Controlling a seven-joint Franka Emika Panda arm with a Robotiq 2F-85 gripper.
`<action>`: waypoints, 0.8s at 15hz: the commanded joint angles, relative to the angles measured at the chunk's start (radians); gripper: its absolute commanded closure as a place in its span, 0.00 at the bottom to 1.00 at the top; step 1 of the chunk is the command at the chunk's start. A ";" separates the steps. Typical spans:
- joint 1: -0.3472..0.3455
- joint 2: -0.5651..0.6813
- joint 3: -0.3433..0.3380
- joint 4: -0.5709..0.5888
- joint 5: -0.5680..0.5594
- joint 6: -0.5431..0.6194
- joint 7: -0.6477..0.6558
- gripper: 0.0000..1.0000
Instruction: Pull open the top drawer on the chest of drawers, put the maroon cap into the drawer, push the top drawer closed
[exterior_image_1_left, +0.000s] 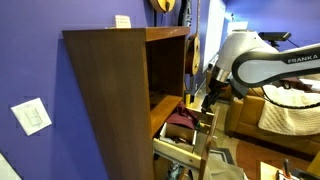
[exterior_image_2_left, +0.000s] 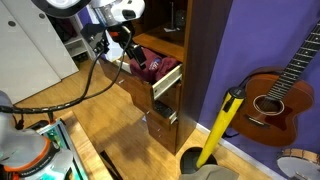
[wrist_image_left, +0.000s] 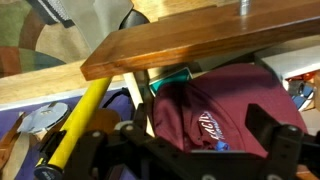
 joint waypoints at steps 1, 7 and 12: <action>0.040 -0.088 -0.034 -0.096 0.056 0.009 -0.086 0.00; 0.035 -0.209 -0.025 -0.216 0.016 0.030 -0.144 0.00; 0.031 -0.227 -0.001 -0.277 -0.020 0.106 -0.128 0.00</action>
